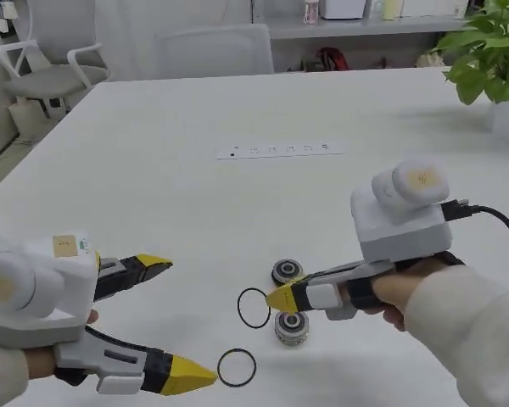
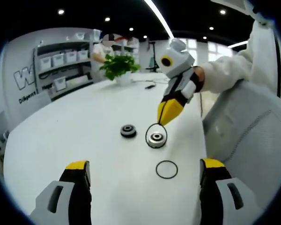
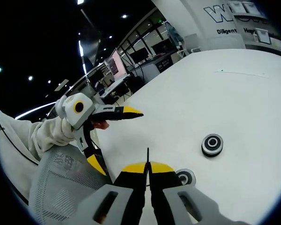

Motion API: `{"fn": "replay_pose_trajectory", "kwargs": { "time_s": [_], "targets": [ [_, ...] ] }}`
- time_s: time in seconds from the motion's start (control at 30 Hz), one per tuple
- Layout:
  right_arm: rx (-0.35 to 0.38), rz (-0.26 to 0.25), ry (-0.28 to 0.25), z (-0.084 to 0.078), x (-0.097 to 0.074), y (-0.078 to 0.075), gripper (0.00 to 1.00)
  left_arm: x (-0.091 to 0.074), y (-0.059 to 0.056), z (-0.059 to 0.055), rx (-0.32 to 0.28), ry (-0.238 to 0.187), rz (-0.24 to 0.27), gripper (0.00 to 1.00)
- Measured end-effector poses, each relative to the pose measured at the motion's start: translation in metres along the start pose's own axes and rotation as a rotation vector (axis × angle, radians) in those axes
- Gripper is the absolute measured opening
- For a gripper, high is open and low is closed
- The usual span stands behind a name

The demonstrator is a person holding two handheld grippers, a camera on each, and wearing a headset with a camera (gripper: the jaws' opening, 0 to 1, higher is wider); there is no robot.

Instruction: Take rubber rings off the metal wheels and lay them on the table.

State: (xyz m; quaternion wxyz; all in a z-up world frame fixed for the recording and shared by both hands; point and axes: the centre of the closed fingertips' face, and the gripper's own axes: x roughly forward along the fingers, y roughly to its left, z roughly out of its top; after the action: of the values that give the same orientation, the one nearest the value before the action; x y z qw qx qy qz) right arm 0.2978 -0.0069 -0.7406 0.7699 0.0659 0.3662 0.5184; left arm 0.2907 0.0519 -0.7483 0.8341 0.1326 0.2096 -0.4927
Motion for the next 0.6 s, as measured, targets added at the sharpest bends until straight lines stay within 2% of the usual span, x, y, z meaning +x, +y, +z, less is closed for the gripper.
{"fn": "replay_pose_trajectory", "kwargs": {
  "time_s": [0.2, 0.6],
  "targets": [
    [-0.012, 0.007, 0.03, -0.005, 0.004, 0.001, 0.0, 0.005, -0.005, -0.007, -0.001, 0.026, -0.029, 0.98],
    [-0.05, 0.019, 0.118, -0.025, 0.017, 0.01, 0.0, 0.006, -0.011, -0.009, -0.003, 0.036, -0.054, 0.96]
  ]
}}
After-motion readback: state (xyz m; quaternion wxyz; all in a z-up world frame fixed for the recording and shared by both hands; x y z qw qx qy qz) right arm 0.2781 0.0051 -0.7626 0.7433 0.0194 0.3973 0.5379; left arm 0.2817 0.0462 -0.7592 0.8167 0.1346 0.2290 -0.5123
